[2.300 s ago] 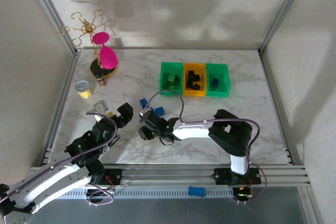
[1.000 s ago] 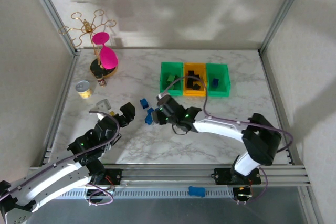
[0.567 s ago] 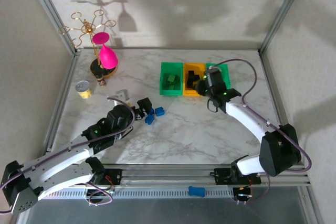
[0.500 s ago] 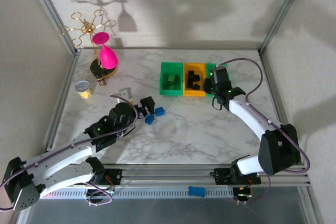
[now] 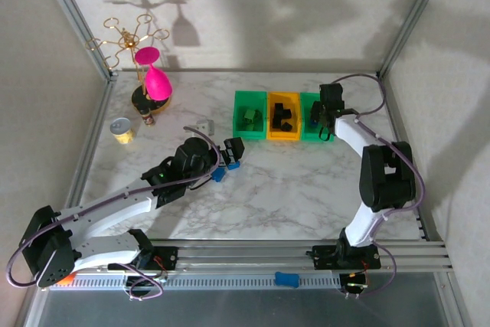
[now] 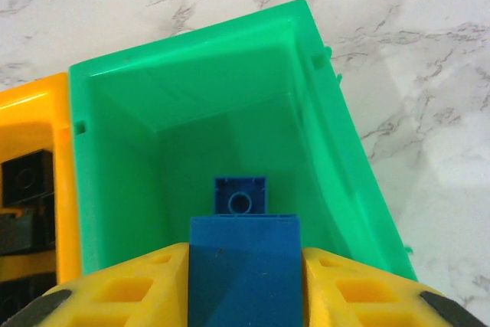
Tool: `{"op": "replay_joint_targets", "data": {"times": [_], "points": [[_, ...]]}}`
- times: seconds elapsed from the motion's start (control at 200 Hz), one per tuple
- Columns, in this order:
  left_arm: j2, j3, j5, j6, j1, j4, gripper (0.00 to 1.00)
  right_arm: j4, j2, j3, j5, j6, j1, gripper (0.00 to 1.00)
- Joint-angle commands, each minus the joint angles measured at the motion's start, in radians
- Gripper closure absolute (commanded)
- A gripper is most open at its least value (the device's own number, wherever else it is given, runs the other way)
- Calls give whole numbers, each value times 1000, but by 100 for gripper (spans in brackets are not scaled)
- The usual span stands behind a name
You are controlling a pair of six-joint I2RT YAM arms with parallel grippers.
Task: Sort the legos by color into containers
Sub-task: Place the lego in the container.
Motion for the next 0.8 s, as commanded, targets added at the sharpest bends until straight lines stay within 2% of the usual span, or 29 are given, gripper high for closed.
{"op": "replay_joint_targets", "data": {"times": [0.0,0.13,0.491,0.796], "points": [[-5,25,2,22,9,19,0,30,49,60,-2,-31,-4,59],[-8,29,-1,29,9,12,0,12,76,92,9,-35,-4,54],[-19,24,-15,22,9,11,0,-28,-71,43,-61,-19,17,47],[-110,-46,-97,-21,11,-38,0,-91,-240,-45,-69,29,189,42]]}}
